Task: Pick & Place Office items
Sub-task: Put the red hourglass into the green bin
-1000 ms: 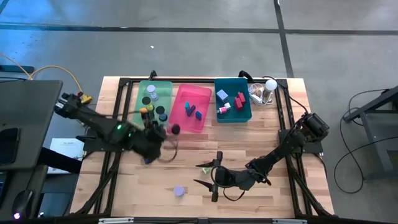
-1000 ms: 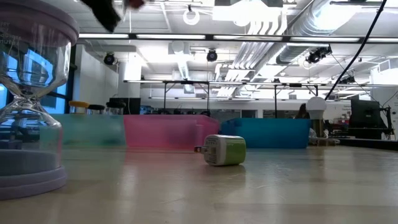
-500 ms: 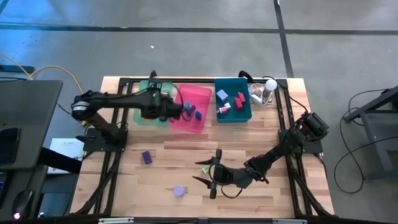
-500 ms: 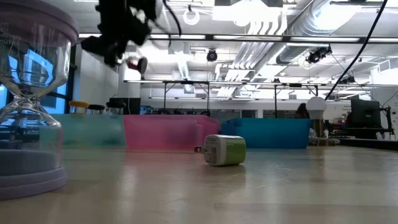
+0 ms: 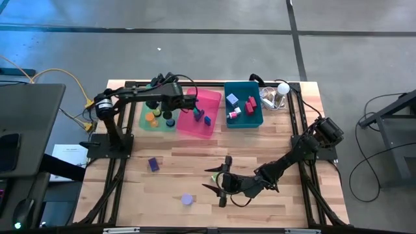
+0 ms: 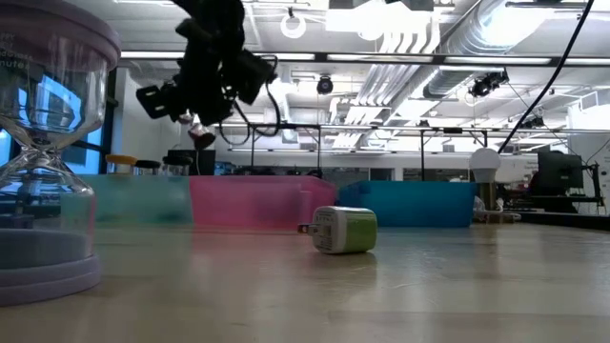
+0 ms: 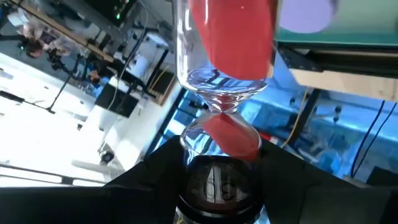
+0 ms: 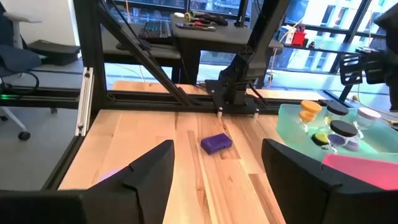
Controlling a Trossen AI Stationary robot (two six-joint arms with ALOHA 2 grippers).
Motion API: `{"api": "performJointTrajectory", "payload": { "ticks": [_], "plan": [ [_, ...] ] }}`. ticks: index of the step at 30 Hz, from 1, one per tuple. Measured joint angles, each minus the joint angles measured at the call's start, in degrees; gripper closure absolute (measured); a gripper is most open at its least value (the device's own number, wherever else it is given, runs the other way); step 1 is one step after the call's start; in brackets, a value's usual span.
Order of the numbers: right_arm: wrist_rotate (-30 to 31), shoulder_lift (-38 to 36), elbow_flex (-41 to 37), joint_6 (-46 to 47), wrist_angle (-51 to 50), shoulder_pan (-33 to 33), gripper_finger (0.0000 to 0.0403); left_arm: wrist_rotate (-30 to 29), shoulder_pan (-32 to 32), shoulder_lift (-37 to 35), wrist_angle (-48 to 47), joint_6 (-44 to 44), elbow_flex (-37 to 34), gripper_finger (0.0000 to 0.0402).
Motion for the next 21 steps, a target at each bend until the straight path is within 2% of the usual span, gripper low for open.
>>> {"api": "performJointTrajectory", "payload": {
  "ticks": [8, 12, 21],
  "plan": [
    [0.0, 0.0, 0.0, 0.2, -1.0, 0.0, 0.0172, -1.3, -0.1, 6.2, 0.2, -2.0, 0.0, 0.0236],
    [0.0, 0.0, 0.0, 0.4, -2.1, 0.0, 0.0172, 0.3, -1.1, 9.0, 0.1, -2.0, 0.0, 0.0236],
    [0.0, 0.0, 0.0, 1.7, -4.0, 0.0, 0.0172, 0.0, -0.7, 10.8, 0.1, -1.4, 0.0, 0.0236]
  ]
}}
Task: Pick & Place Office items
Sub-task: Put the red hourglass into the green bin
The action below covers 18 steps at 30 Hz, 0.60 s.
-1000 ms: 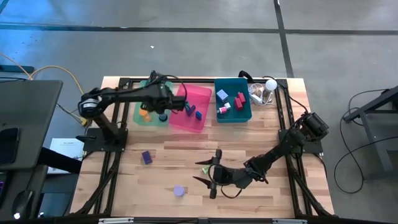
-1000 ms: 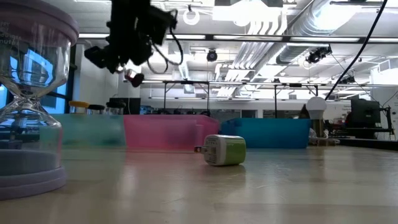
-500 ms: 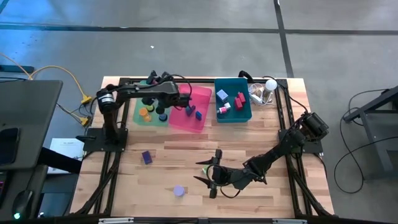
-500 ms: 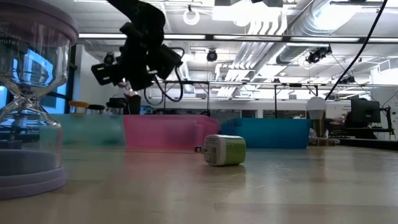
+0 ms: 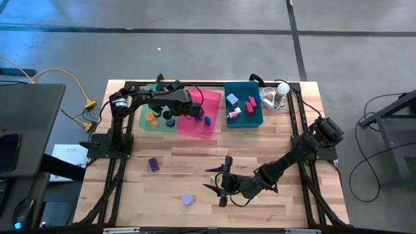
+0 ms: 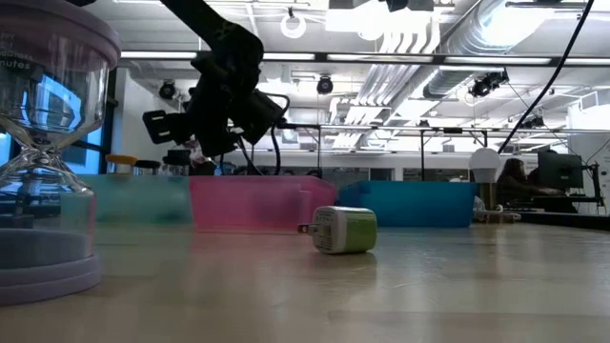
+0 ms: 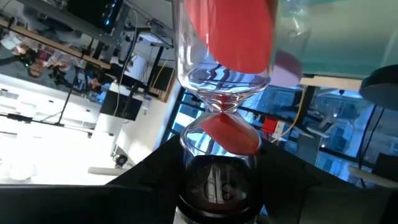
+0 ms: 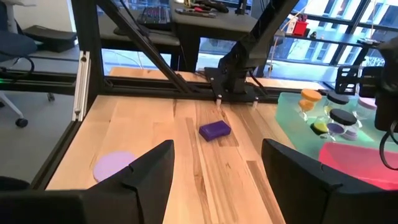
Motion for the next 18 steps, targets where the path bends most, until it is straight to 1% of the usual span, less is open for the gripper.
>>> {"api": "performJointTrajectory", "payload": {
  "ticks": [5, 9, 11, 16, 18],
  "plan": [
    [0.0, 0.0, 0.0, -0.2, 0.0, 0.0, 0.0172, -1.3, 0.4, 0.0, -0.1, 1.5, 0.0, 0.0236],
    [0.0, 0.0, 0.0, -0.3, -0.1, 0.0, 0.0172, -3.1, 0.8, 0.0, 0.0, 4.1, 0.0, 0.0236],
    [0.0, 0.0, 0.0, -0.2, -0.6, 0.0, 0.0172, -3.1, 1.0, 0.1, 0.0, 5.4, 0.0, 0.0236],
    [0.0, 0.0, 0.0, 0.0, -1.2, 0.0, 0.0172, -3.1, 1.1, 2.4, 0.0, 8.8, 0.0, 0.0236],
    [0.0, 0.0, 0.0, 0.0, -1.4, 0.0, 0.0172, -3.8, 1.1, 3.8, 0.1, 8.6, 0.0, 0.0236]
  ]
}}
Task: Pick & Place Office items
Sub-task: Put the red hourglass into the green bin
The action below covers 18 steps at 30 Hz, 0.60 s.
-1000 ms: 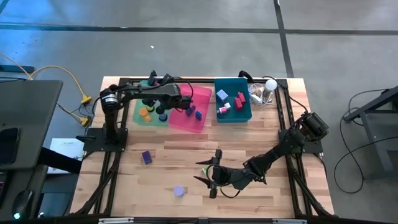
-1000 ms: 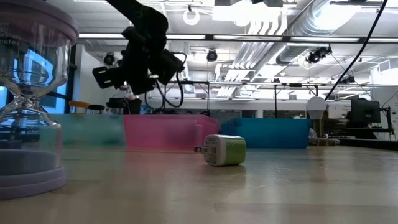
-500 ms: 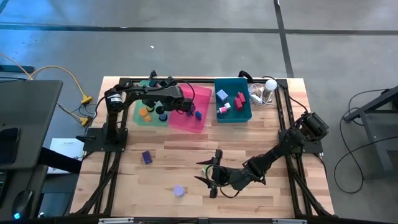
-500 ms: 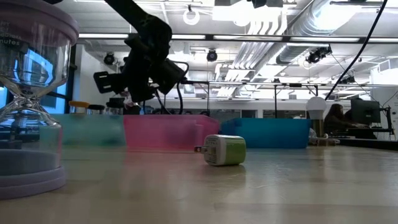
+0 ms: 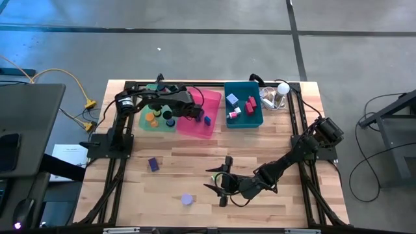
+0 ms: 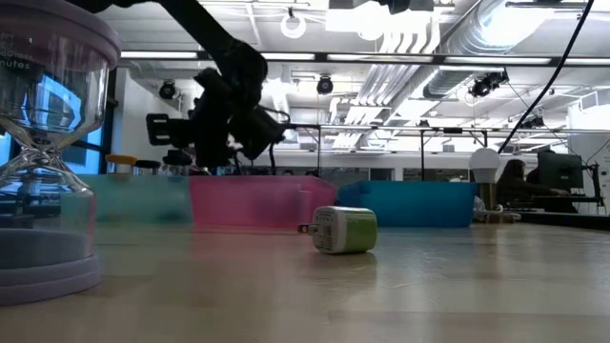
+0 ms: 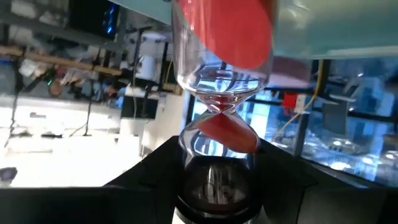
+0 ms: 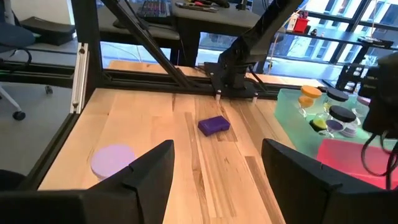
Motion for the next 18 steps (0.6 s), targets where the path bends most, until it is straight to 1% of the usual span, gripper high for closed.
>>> {"api": "performJointTrajectory", "payload": {
  "ticks": [3, 8, 12, 18],
  "plan": [
    [0.0, 0.0, 0.0, 0.6, -0.6, 0.0, 0.0172, -2.5, 0.0, 1.9, 1.2, -1.8, 0.0, 0.0236],
    [0.0, 0.0, 0.0, 1.5, -1.6, 0.0, 0.0172, -2.5, 0.0, 3.8, 1.0, -0.2, 0.0, 0.0236],
    [0.0, 0.0, 0.0, 1.5, -1.7, 0.0, 0.0172, -3.0, 0.1, 4.3, 0.8, -2.6, 0.0, 0.0236],
    [0.0, 0.0, 0.0, 1.5, -2.0, 0.0, 0.0172, -3.3, 0.3, 4.6, 0.9, -1.6, 0.1, 0.0236]
  ]
}}
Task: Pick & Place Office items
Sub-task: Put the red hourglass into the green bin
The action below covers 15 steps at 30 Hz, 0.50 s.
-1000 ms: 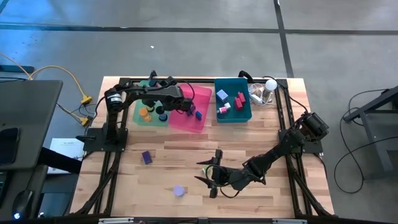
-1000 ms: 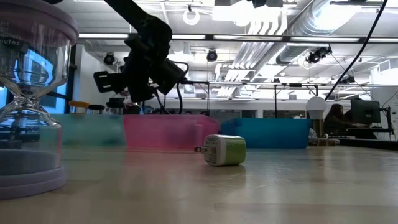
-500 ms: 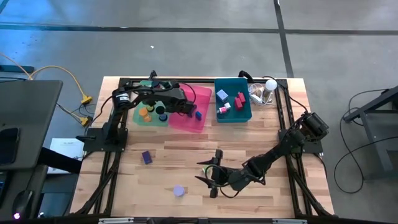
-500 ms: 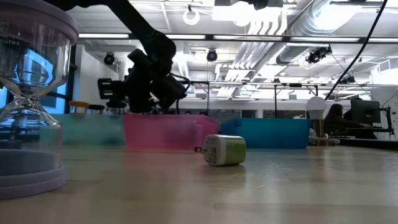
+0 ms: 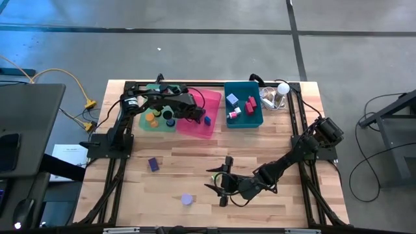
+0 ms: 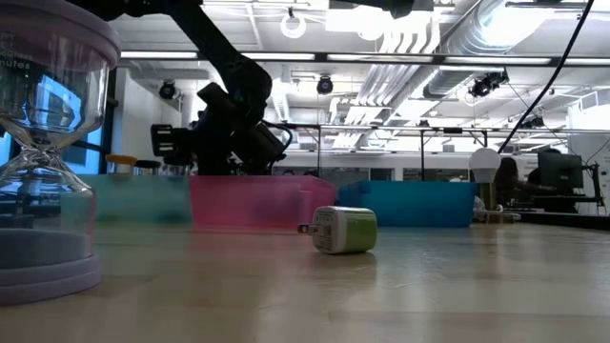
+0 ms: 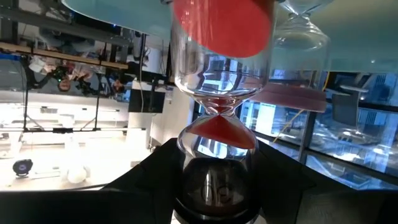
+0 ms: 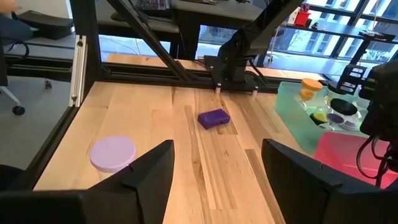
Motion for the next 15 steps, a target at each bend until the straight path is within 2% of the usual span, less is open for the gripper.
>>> {"api": "performJointTrajectory", "payload": {
  "ticks": [15],
  "plan": [
    [0.0, 0.0, 0.0, 0.0, -0.1, 0.0, 0.0172, -0.3, -0.6, 0.1, 0.3, -3.4, -0.1, 0.0236]
  ]
}}
